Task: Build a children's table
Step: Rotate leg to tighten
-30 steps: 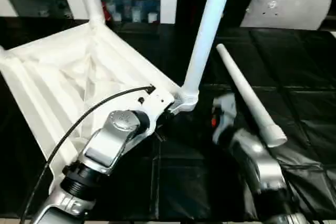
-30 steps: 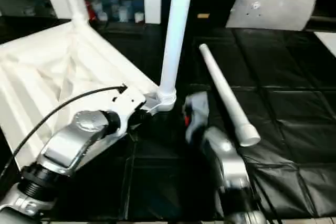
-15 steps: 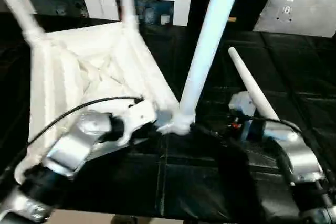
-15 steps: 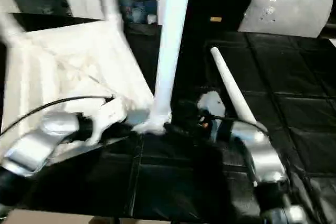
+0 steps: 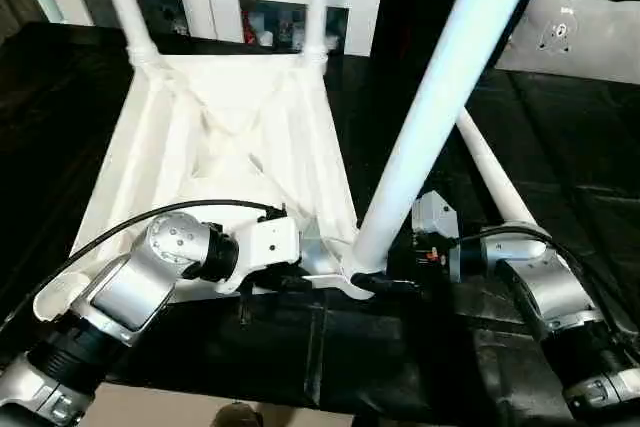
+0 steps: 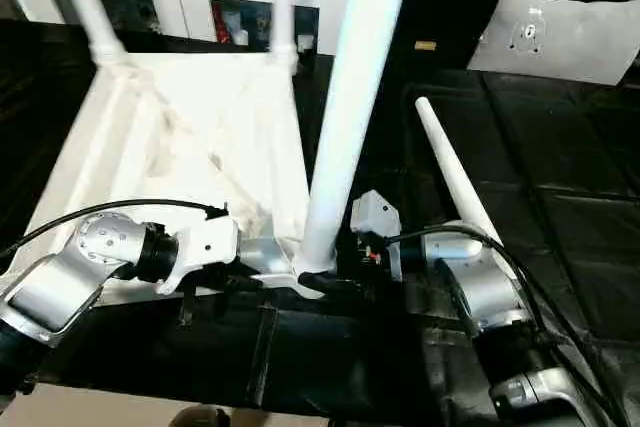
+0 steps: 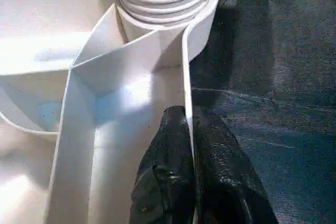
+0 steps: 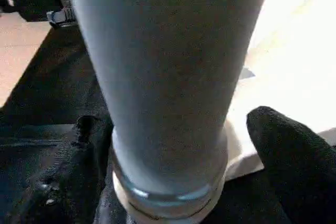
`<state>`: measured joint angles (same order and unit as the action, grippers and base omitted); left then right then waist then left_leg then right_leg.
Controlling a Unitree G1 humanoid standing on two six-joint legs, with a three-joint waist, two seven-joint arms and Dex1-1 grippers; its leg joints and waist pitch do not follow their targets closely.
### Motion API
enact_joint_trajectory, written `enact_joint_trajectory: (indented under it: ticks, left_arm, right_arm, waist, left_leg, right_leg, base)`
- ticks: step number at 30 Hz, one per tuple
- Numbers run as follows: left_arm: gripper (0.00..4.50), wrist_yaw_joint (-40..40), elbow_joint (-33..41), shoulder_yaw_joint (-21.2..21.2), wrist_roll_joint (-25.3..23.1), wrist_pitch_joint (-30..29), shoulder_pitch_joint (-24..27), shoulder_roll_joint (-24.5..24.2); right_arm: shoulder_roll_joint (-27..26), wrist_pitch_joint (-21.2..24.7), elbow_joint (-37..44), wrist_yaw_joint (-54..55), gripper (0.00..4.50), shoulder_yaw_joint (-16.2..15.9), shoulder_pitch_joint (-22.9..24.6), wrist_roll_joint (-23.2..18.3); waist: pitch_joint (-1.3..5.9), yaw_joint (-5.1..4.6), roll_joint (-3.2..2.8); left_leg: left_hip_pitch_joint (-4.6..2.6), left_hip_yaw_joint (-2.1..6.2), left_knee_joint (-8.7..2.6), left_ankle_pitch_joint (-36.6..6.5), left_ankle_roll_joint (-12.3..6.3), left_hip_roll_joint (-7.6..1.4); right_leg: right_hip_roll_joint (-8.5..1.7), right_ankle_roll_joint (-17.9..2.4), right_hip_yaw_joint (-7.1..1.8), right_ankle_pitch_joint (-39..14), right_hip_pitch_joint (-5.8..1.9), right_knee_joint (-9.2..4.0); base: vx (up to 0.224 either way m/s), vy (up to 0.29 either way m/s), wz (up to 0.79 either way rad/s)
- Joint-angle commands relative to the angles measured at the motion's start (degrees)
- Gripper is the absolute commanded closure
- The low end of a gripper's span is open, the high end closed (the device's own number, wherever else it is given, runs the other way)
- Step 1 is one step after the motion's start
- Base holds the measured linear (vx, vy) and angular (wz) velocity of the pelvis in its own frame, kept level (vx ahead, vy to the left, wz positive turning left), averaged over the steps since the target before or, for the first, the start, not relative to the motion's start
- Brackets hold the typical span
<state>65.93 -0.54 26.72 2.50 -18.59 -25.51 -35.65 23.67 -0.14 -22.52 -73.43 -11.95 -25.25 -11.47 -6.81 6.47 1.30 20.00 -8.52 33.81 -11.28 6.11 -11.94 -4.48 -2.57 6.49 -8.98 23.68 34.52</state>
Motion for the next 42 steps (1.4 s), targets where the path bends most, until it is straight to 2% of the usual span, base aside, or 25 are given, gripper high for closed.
enact_joint_trajectory:
  ticks: [1,15,20,22,23,25,26,27,28,29,30,32,34,35,36,38,39,41,42]
  left_arm:
    - [4.5,3.38,0.61,3.22,-0.49,1.42,-0.3,-0.06]
    - [4.5,3.86,-0.4,2.79,-0.97,2.14,-0.14,0.04]
    - [4.5,1.22,1.2,1.4,0.5,-3.49,0.21,1.87]
    - [4.5,-3.83,2.04,-0.45,1.37,-9.37,-0.31,5.5]
    - [4.5,-4.06,2.05,-0.53,1.39,-9.57,-0.33,5.67]
    - [4.5,-8.5,1.99,-2.21,1.72,-12.78,-0.89,9.09]
    - [4.5,-10.39,1.85,-2.85,1.66,-14.08,-1.2,10.57]
    - [4.5,-11.0,1.8,-3.05,1.65,-14.49,-1.3,11.05]
    - [4.5,-18.21,0.92,-5.25,0.59,-19.81,-2.6,16.45]
    - [4.5,-18.39,0.88,-5.3,0.56,-19.92,-2.64,16.59]
    - [4.5,-22.31,0.1,-6.4,-0.22,-22.29,-3.54,19.64]
    - [4.5,-25.4,-0.45,-7.57,-1.07,-23.23,-4.22,22.1]
    - [4.5,-28.74,-1.06,-8.68,-1.62,-23.93,-5.02,24.85]
    - [4.5,-30.46,-1.35,-9.09,-1.85,-24.06,-5.4,26.22]
    - [4.5,-32.4,-1.55,-9.4,-1.94,-24.18,-5.81,28.05]
    - [4.5,-33.87,-1.64,-9.6,-2.01,-24.24,-6.09,29.47]
    - [4.5,-34.45,-1.3,-9.64,-2.21,-24.86,-6.15,30.32]
    - [4.5,-34.03,-0.87,-9.36,-2.69,-25.47,-5.96,29.9]
    - [4.5,-33.6,-0.7,-9.01,-2.97,-25.48,-5.74,29.09]
  right_arm:
    - [0.37,0.15,-0.74,-0.94,0.62,-0.48,-0.98,-0.33]
    - [0.1,0.97,-0.81,-3.7,1.68,-1.49,-0.04,-0.67]
    - [-1.46,5.97,3.39,-0.95,1.74,-1.86,3.36,-1.68]
    - [-5.12,11.5,4.95,7.17,1.74,-1.51,4.95,-0.91]
    - [-5.29,11.67,4.99,7.51,1.75,-1.49,4.99,-0.87]
    - [-8.19,13.54,4.67,13.52,1.75,-1.07,5.38,0.49]
    - [-9.53,14.24,4.3,16.05,1.75,-0.62,5.37,0.81]
    - [-9.95,14.47,4.19,16.86,1.75,-0.47,5.36,0.91]
    - [-14.57,16.81,3.06,24.85,1.76,1.17,4.94,1.38]
    - [-14.68,16.85,3.02,25.06,1.76,1.19,4.92,1.42]
    - [-17.03,17.67,2.31,29.51,1.76,1.59,4.53,2.44]
    - [-18.47,18.22,2.28,32.29,1.76,1.89,4.45,3.0]
    - [-20.36,19.39,1.96,35.91,1.76,2.68,4.12,3.32]
    - [-21.32,19.84,1.5,37.77,1.76,3.13,3.81,3.55]
    - [-22.59,20.18,0.38,39.89,1.76,4.01,3.19,3.36]
    - [-23.49,20.03,-0.61,41.57,1.76,4.95,2.69,3.12]
    - [-24.02,19.46,-1.25,42.26,1.2,5.97,2.39,2.87]
    - [-24.26,19.27,-1.4,42.81,1.06,6.92,2.3,2.81]
    - [-24.4,19.34,-1.59,43.39,1.06,7.57,2.17,2.65]
  waist:
    - [5.53,-0.39,-0.33]
    - [5.72,-0.24,-0.34]
    - [5.49,-0.14,-0.57]
    - [5.49,-0.18,-0.51]
    - [5.14,-0.41,-0.54]
    - [4.57,-0.81,-0.57]
    - [4.38,-1.17,-0.4]
    - [4.24,-1.55,-0.37]
    - [4.34,-2.34,-0.56]
    - [4.39,-2.68,-0.71]
    - [4.55,-3.33,-0.81]
    - [4.64,-4.14,-1.03]
    - [4.37,-4.97,-1.48]
    - [4.26,-5.03,-1.66]
    - [4.39,-5.13,-1.5]
    - [4.58,-5.04,-1.41]
    - [4.57,-5.0,-1.49]
    - [4.62,-4.83,-1.52]
    - [4.7,-4.92,-1.3]
  left_leg:
    - [0.25,-0.54,-3.56,-5.34,-4.26,-1.25]
    - [0.22,-0.5,-3.47,-5.91,-3.69,-1.19]
    - [0.15,-0.45,-3.66,-7.03,-3.54,-1.25]
    - [0.17,-0.43,-3.69,-7.4,-3.16,-1.19]
    - [0.15,-0.52,-3.84,-8.9,-2.64,-1.04]
    - [-0.19,-0.45,-3.95,-13.54,-1.6,-0.58]
    - [-0.74,-0.28,-3.86,-15.96,-1.04,-0.23]
    - [-0.74,-0.17,-3.86,-16.67,-0.78,-0.13]
    - [-0.77,0.03,-3.66,-17.26,-0.41,-0.01]
    - [-0.84,0.21,-3.65,-17.48,-0.4,-0.15]
    - [-0.45,0.5,-3.74,-17.76,-0.53,-0.18]
    - [-0.21,1.03,-4.0,-19.67,-1.06,-0.47]
    - [-0.54,1.23,-4.21,-22.07,-2.24,-0.8]
    - [-0.68,1.34,-4.26,-22.78,-2.2,-0.86]
    - [-1.08,1.32,-4.12,-23.11,-2.01,-0.68]
    - [-0.91,1.37,-4.22,-21.5,-2.46,-0.63]
    - [-0.61,1.32,-4.41,-20.76,-2.74,-0.76]
    - [-0.62,1.21,-4.46,-19.84,-2.88,-0.72]
    - [-0.33,1.18,-4.58,-18.82,-3.03,-0.72]
  right_leg:
    - [-3.92,-11.75,-3.63,-13.96,-4.05,-3.47]
    - [-3.73,-11.37,-3.59,-14.28,-4.05,-3.44]
    - [-3.66,-10.92,-3.58,-15.49,-3.9,-3.67]
    - [-3.65,-10.4,-3.52,-16.77,-3.9,-3.83]
    - [-3.55,-9.46,-3.45,-19.57,-3.74,-4.32]
    - [-3.56,-6.51,-3.0,-28.83,-3.48,-5.45]
    - [-3.7,-3.88,-2.5,-35.03,-3.35,-6.45]
    - [-3.71,-2.65,-2.27,-37.18,-3.37,-6.81]
    - [-3.73,-0.39,-1.57,-39.55,-3.43,-7.65]
    - [-3.79,-0.24,-1.14,-39.04,-3.5,-7.94]
    - [-3.77,0.3,-0.56,-37.73,-3.98,-8.15]
    - [-3.8,0.78,0.33,-35.66,-4.6,-8.43]
    - [-3.95,0.23,0.88,-33.2,-4.53,-8.86]
    - [-4.01,-0.1,1.04,-32.86,-4.43,-8.92]
    - [-4.04,-0.43,1.25,-32.37,-4.34,-9.14]
    - [-4.16,-1.35,0.92,-29.73,-4.51,-8.79]
    - [-4.15,-2.16,0.53,-27.98,-4.54,-8.34]
    - [-4.17,-3.08,0.21,-26.54,-4.48,-8.03]
    - [-4.18,-3.81,-0.05,-25.46,-4.57,-7.71]
  base:
    - [0.0,0.0,0.0]
    - [0.0,0.0,0.0]
    - [0.0,0.0,0.0]
    - [0.0,0.0,0.0]
    - [0.0,0.0,0.0]
    - [0.0,0.0,0.0]
    - [0.0,0.0,0.0]
    - [0.0,0.0,0.0]
    - [0.0,0.0,0.0]
    - [0.0,0.0,0.0]
    - [0.0,0.0,0.0]
    - [0.0,0.0,0.0]
    - [0.0,0.0,0.0]
    - [0.0,0.0,0.0]
    - [0.0,0.0,0.0]
    - [0.0,0.0,0.0]
    - [0.0,0.0,0.0]
    - [0.0,0.0,0.0]
    - [0.0,0.0,0.0]
